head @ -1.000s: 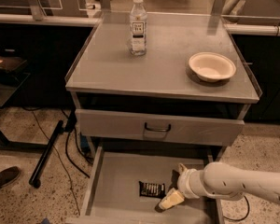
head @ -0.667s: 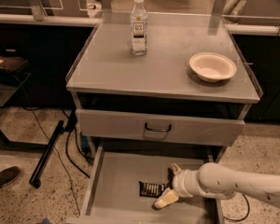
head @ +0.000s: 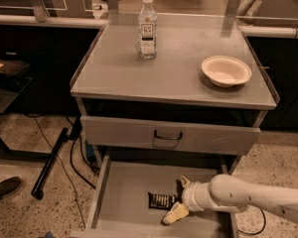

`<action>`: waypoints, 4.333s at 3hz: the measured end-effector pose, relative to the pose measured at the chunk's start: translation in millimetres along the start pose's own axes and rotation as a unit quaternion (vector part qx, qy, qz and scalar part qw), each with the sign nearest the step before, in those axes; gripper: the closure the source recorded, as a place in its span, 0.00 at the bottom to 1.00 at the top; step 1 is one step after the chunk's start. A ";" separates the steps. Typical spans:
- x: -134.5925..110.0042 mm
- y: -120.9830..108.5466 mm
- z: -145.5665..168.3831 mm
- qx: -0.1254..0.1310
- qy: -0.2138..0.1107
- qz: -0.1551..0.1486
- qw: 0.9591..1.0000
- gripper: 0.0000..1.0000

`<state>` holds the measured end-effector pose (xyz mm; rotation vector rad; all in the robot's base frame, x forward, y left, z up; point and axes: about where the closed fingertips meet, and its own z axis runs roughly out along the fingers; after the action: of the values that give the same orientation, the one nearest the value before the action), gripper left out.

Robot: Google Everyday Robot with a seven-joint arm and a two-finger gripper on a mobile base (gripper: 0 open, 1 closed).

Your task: Pick rxbar chocolate from middle drawer and place on counter

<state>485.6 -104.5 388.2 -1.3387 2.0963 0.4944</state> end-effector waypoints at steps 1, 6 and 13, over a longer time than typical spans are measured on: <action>6.2 1.5 16.3 -0.016 -0.008 -0.006 1.000 0.00; 18.4 13.2 52.0 -0.056 -0.023 -0.005 0.998 0.34; -21.6 3.5 29.5 -0.025 -0.040 -0.006 0.999 1.00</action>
Offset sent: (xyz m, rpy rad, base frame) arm 0.0113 0.0147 -0.0466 0.0697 0.0221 0.0705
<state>497.6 -70.7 380.1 -1.3367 2.0227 0.5896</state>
